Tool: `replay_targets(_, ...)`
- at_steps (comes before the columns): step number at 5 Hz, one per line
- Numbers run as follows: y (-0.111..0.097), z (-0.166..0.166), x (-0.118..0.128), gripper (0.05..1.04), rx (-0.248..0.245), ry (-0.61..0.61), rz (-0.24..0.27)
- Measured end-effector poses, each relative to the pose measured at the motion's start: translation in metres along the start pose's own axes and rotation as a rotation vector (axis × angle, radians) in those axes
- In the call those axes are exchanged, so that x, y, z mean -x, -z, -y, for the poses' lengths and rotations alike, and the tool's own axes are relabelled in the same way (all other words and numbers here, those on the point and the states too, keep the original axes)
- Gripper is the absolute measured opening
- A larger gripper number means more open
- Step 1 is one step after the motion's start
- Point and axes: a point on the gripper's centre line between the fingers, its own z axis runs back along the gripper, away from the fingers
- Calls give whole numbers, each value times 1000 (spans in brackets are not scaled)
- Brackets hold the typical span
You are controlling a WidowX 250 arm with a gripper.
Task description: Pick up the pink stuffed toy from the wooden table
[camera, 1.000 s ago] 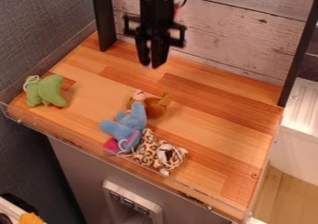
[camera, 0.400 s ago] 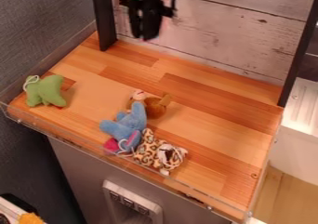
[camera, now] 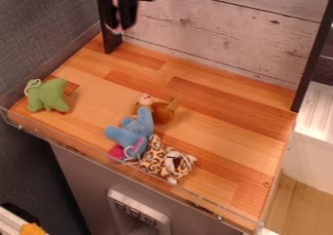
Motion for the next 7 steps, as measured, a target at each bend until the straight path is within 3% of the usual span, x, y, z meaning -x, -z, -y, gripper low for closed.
replay_targets(1,-7,-13,0,245,3,-32,15)
replay_targets(2,-7,-26,-11,245,6,26,7)
replay_targets(4,9,-38,-29,245,-12,254,7)
replay_targets(5,33,-41,-37,244,-18,290,9)
replay_targets(7,87,-37,-49,244,-11,201,15)
